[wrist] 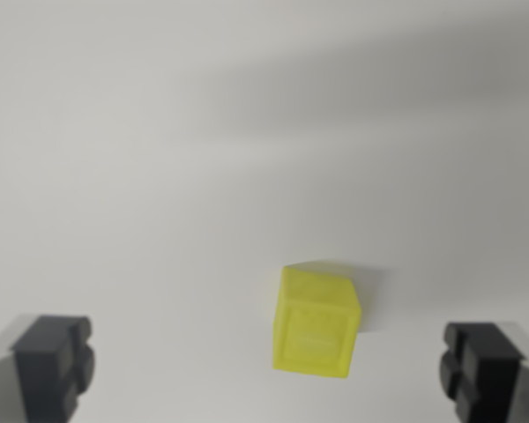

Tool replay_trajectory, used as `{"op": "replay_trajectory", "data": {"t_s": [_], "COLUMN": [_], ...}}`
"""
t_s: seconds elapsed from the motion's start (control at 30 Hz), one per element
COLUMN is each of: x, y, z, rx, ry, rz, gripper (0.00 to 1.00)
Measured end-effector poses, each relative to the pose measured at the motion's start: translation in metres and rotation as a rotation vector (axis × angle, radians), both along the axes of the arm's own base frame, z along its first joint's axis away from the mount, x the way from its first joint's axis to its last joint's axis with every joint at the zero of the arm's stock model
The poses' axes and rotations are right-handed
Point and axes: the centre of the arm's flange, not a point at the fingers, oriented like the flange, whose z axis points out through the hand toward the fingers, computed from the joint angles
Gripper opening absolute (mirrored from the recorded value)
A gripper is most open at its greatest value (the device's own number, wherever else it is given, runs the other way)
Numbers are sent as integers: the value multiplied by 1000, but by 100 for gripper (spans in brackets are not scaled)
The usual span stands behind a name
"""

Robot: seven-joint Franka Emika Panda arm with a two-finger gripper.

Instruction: Pick yellow cube

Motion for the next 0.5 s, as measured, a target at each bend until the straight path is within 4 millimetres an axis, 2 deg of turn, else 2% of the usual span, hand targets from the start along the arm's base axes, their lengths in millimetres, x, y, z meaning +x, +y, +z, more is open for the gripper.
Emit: {"op": "replay_trajectory", "data": {"t_s": [0.5], "x": [-18], "y": [0], "z": [-25], "rx": [-2], "ry": [-1], "rz": [-23], "gripper": [100]}}
